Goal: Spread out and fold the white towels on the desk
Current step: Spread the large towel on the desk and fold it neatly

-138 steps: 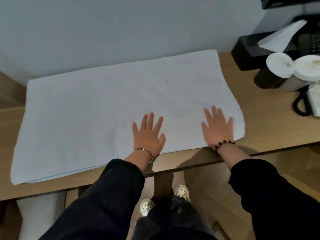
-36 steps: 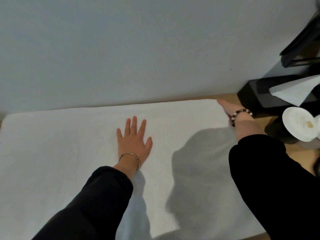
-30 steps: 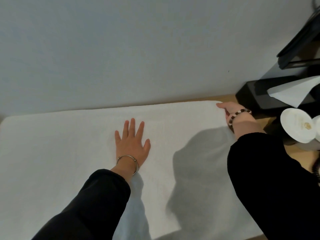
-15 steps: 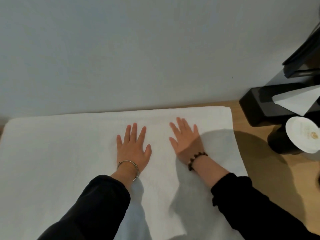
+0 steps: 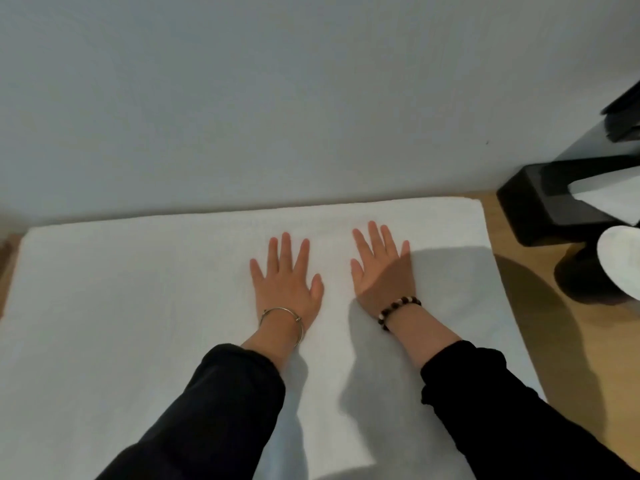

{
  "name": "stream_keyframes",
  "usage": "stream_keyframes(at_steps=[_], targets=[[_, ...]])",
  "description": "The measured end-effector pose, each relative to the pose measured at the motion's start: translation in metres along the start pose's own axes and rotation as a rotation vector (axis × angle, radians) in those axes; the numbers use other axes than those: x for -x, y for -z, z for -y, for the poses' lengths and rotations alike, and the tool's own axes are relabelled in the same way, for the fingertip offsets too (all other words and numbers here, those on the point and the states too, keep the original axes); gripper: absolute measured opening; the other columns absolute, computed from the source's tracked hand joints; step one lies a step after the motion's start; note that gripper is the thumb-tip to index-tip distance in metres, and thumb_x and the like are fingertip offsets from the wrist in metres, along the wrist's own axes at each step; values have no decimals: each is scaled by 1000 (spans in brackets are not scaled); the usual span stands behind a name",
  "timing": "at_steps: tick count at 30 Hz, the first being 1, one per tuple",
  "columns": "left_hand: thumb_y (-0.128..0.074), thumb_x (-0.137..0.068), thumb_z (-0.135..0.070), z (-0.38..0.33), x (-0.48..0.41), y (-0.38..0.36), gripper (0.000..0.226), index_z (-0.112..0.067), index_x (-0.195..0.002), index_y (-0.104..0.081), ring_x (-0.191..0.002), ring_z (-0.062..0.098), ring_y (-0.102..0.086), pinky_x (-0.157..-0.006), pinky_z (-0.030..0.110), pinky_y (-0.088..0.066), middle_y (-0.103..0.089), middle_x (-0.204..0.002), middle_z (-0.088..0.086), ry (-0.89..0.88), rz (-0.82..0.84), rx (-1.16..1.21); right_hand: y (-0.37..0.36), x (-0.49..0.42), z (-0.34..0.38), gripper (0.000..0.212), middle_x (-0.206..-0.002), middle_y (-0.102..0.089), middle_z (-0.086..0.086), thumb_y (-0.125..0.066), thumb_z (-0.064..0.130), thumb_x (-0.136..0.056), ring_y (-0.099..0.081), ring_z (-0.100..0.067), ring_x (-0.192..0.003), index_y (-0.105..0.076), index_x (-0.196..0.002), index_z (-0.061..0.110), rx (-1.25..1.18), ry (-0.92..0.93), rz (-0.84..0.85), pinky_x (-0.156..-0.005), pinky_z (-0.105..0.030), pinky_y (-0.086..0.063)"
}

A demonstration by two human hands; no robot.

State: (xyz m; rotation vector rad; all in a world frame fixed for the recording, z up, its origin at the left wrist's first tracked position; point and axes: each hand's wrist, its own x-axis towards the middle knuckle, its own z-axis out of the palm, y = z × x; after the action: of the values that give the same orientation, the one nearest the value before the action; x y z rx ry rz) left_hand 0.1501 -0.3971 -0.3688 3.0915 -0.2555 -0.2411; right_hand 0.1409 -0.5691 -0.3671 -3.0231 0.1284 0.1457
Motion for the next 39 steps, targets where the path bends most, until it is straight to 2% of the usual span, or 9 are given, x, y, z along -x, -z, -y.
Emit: stream_keyframes(at_steps=[5,9,14,15,19,25,29,34,39], targets=[[-12,-94,-47,-4,-1,6,62,-30,-148,15,-142,23,24,-113,49,10,23,-155,1,-55,47,27,8,-10,-10,57,-160,2,0,-26,36,-99,-1,-19,-147,-4,-152,30,86,-24,32,-115,-51,-3],[-18,-98,-43,36,14,18,58,-31,-149,6,-143,21,19,-114,47,10,17,-157,-2,-208,107,-6,12,-6,28,59,-159,13,-3,-20,33,-99,8,-23,-146,7,-151,25,59,-233,123,-115,-53,1],[-12,-97,-49,106,36,22,57,-36,-148,11,-143,23,19,-113,54,6,18,-157,-5,-107,106,-48,-1,15,108,58,-157,21,-6,-11,38,-100,15,-25,-145,17,-149,21,57,-167,186,-115,-51,4],[-11,-97,-50,151,51,24,57,-36,-147,13,-143,23,20,-112,54,5,20,-156,-6,-63,114,-66,-5,20,143,59,-157,21,-7,-11,37,-100,15,-25,-145,17,-149,21,46,-157,189,-115,-51,4],[-5,-95,-55,228,76,19,59,-37,-144,21,-142,23,25,-111,56,8,27,-153,-7,93,118,-113,-7,22,170,60,-156,23,-9,-11,37,-99,16,-27,-145,16,-150,19,10,-270,194,-116,-53,5],[-7,-95,-53,262,87,11,58,-36,-142,23,-140,22,28,-110,53,14,33,-149,-9,70,99,-32,-24,26,295,58,-158,16,-4,-12,40,-98,14,-24,-145,10,-151,25,-1,149,129,-115,-48,8],[-7,-94,-53,315,95,6,59,-38,-142,24,-142,20,23,-112,53,8,28,-153,-10,182,96,-15,-28,30,290,60,-159,9,1,-19,38,-97,9,-20,-146,1,-152,28,43,132,119,-116,-47,4],[-10,-92,-58,351,99,8,64,-37,-146,17,-141,17,26,-111,52,12,27,-153,-10,311,119,85,-16,11,330,59,-158,-11,-8,-29,34,-94,-7,-26,-144,-19,-148,13,41,19,75,-115,-51,-4],[-16,-94,-58,355,98,6,63,-36,-148,7,-142,18,22,-111,54,9,19,-156,-7,260,113,106,-26,-13,360,62,-159,10,-4,-17,40,-96,10,-24,-146,4,-152,24,29,145,104,-116,-49,5]])
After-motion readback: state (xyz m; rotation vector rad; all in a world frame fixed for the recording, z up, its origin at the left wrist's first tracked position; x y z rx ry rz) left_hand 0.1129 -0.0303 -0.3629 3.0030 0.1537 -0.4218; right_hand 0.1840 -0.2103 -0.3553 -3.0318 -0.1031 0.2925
